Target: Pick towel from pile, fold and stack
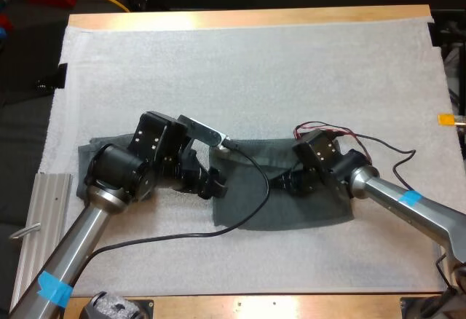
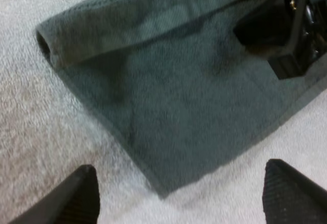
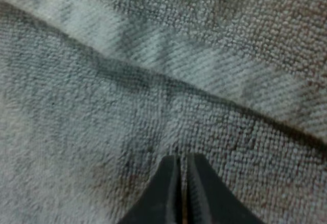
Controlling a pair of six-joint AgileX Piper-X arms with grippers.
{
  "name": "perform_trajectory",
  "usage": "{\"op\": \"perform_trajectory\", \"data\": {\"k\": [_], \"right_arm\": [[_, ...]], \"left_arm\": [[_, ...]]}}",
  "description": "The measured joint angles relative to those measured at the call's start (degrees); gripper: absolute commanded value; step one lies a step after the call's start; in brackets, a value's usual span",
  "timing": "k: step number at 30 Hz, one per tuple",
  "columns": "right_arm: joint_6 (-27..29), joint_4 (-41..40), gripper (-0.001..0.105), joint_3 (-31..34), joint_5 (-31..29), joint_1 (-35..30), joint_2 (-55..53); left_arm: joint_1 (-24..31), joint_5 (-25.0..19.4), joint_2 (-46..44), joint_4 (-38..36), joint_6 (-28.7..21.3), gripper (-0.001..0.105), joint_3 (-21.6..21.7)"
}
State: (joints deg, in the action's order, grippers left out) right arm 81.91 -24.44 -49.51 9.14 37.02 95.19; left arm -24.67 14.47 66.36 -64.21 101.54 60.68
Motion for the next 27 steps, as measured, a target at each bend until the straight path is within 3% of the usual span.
{"op": "perform_trajectory", "data": {"k": [20,27], "right_arm": [[-4.53,7.29,0.001,-0.19,-3.81,-0.56,3.37],[-5.91,9.24,0.001,-3.35,-4.0,-4.85,4.3]], "left_arm": [[0.0,0.0,0.0,-1.73,0.0,0.064,0.0],[0.0,0.0,0.0,-1.67,0.0,0.064,0.0]]}}
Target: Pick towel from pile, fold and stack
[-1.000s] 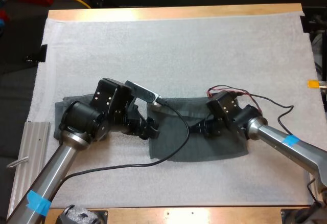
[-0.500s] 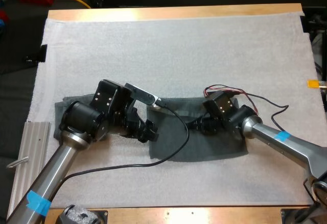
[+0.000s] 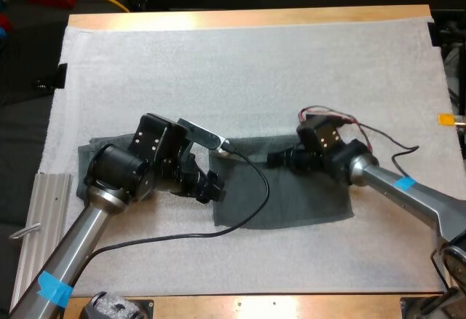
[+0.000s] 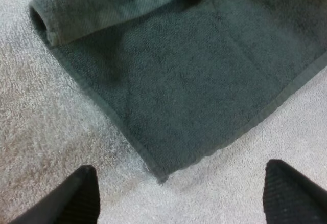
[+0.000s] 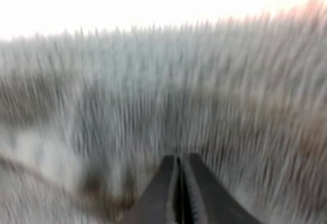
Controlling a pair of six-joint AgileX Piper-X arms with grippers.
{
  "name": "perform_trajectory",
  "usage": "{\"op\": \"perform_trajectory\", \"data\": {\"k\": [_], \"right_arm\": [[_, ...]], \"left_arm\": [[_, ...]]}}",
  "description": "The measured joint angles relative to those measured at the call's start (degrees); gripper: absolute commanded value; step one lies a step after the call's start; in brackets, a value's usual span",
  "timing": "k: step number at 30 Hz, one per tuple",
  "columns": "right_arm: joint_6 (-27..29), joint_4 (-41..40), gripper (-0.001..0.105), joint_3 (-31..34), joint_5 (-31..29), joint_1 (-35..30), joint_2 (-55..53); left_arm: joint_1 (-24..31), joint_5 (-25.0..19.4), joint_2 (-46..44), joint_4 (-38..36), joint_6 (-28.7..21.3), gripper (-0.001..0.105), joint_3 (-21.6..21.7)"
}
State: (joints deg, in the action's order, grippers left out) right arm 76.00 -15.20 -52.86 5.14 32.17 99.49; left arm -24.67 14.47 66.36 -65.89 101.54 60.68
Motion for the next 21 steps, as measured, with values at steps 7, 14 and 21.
{"op": "perform_trajectory", "data": {"k": [7,14,21], "right_arm": [[-0.17,-1.89,0.001,-3.39,2.5,-0.3,2.82],[0.91,-7.08,0.001,-3.4,8.88,0.05,-0.32],[1.74,-7.62,0.001,-3.4,12.11,3.6,0.14]], "left_arm": [[0.0,0.0,0.0,0.0,0.0,0.064,0.0],[0.0,0.0,0.0,0.0,0.0,0.064,0.0],[0.0,0.0,0.0,0.0,0.0,0.064,0.0]]}}
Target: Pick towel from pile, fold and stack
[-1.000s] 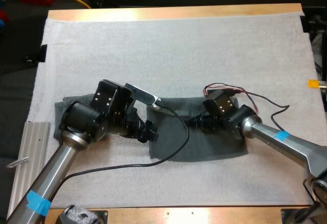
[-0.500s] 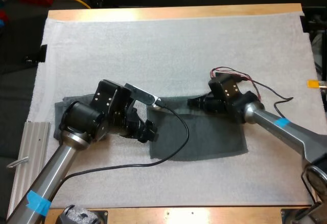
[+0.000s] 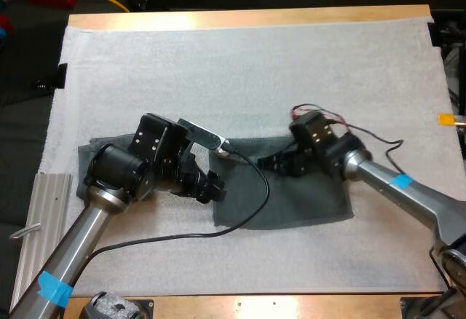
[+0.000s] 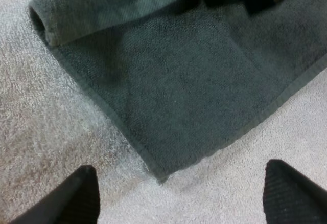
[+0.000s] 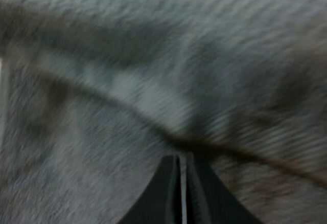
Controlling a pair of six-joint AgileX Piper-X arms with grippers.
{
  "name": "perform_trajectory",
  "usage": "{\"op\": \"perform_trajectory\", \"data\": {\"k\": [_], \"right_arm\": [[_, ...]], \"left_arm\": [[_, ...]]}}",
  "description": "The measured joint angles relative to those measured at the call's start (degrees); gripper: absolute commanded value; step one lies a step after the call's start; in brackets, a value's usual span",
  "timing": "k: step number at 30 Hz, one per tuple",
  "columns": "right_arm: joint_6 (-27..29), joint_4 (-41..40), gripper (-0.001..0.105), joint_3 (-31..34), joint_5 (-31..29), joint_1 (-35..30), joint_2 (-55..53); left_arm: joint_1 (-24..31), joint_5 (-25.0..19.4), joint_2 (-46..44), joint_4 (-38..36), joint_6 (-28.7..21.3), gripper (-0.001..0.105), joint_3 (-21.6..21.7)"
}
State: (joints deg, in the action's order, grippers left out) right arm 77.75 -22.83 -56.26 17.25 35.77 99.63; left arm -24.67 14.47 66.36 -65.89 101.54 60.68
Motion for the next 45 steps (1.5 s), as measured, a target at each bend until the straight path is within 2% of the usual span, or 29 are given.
{"op": "perform_trajectory", "data": {"k": [7,17,22,24,25,27,30,32,33,35,36,40,45], "right_arm": [[-3.1,3.86,0.001,0.0,-0.31,0.67,4.33],[-3.53,9.22,0.001,-0.84,-12.76,0.67,4.61],[-3.53,17.12,0.001,-1.13,-18.68,0.67,4.61],[-3.53,22.15,0.005,-1.13,-24.16,0.67,4.61],[-3.26,25.73,0.01,-1.13,-26.96,0.51,4.61],[-1.91,30.8,0.019,-1.13,-27.82,0.51,4.61],[-0.15,33.72,0.035,-1.24,-28.09,0.51,4.49],[0.08,33.75,0.044,-1.28,-28.15,0.51,4.03],[1.19,32.81,0.053,-1.28,-28.21,0.51,3.26],[3.38,29.68,0.063,-1.28,-28.2,0.51,0.94],[3.94,28.48,0.066,-1.28,-28.2,0.51,0.0],[6.41,19.81,0.067,-1.28,-28.2,0.51,-5.94],[6.47,3.3,0.068,-1.33,-28.2,0.51,-15.38]], "left_arm": [[0.0,0.0,0.0,0.0,0.0,0.064,0.0],[0.0,0.0,0.0,0.0,0.0,0.064,0.0],[0.0,0.0,0.0,0.0,0.0,0.064,0.0],[0.0,0.0,0.0,0.0,0.0,0.064,0.0],[0.0,0.0,0.0,0.0,0.0,0.064,0.0],[0.0,0.0,0.0,0.0,0.0,0.064,0.0],[0.0,0.0,0.0,0.0,0.0,0.064,0.0],[0.0,0.0,0.0,0.0,-0.11,0.064,0.0],[0.0,0.0,0.0,0.0,-0.11,0.064,0.0],[0.0,0.0,0.0,0.0,-0.11,0.064,0.0],[0.0,0.0,0.0,0.0,-0.11,0.064,0.0],[0.0,0.0,0.0,-0.09,-0.11,0.064,0.0],[0.0,0.0,-0.21,-3.59,-0.11,0.064,0.0]]}}
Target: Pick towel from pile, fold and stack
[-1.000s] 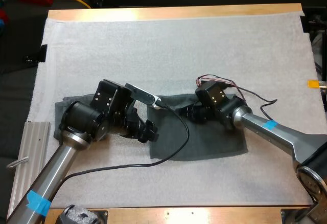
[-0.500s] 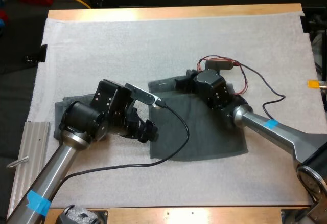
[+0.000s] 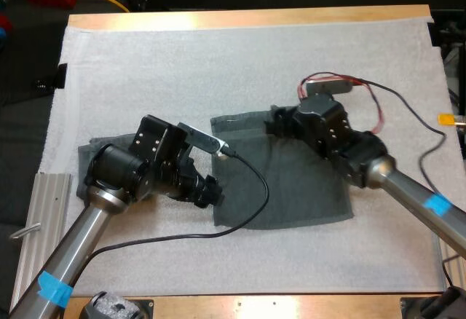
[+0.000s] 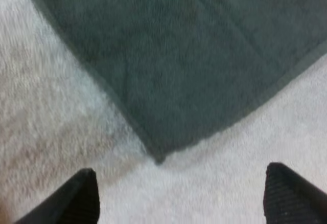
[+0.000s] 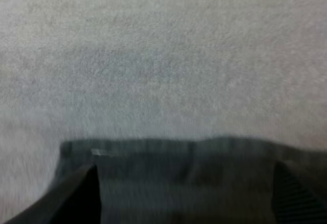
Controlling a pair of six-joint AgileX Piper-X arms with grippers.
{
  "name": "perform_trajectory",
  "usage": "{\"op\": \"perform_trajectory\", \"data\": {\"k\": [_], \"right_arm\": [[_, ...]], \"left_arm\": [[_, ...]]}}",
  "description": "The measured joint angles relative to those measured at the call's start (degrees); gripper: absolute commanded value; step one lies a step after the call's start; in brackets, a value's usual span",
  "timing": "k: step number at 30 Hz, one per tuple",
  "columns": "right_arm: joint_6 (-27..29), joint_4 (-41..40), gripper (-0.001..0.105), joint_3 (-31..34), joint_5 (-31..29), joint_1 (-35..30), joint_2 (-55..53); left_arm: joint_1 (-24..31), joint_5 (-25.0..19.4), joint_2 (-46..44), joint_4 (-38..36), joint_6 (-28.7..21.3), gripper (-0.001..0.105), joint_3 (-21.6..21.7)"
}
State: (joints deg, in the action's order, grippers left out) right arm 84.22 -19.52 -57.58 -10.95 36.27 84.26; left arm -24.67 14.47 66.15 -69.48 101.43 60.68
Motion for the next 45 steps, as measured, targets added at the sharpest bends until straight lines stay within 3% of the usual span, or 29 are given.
{"op": "perform_trajectory", "data": {"k": [9,16,21,29,36,45], "right_arm": [[0.0,-29.47,0.068,0.26,0.73,0.0,-13.95],[-3.01,-41.87,0.068,0.26,5.51,0.0,-22.3],[-4.48,-50.21,0.068,0.26,5.7,0.0,-28.29],[-9.61,-62.95,0.068,0.26,5.79,0.0,-44.47],[-9.62,-62.04,0.068,1.3,5.79,0.0,-46.65],[-11.89,-49.44,0.068,15.49,5.79,0.0,-46.65]], "left_arm": [[0.0,0.0,-11.49,-3.59,0.11,0.064,0.0],[0.0,0.0,-17.74,-8.75,1.28,0.064,0.0],[0.0,0.0,-21.45,-9.95,3.32,0.064,-0.28],[0.0,3.27,-30.76,-12.84,8.5,0.064,-5.15],[0.0,4.39,-31.06,-13.21,8.48,0.071,-5.32],[0.0,7.06,-31.06,-13.21,8.48,0.071,-5.32]]}}
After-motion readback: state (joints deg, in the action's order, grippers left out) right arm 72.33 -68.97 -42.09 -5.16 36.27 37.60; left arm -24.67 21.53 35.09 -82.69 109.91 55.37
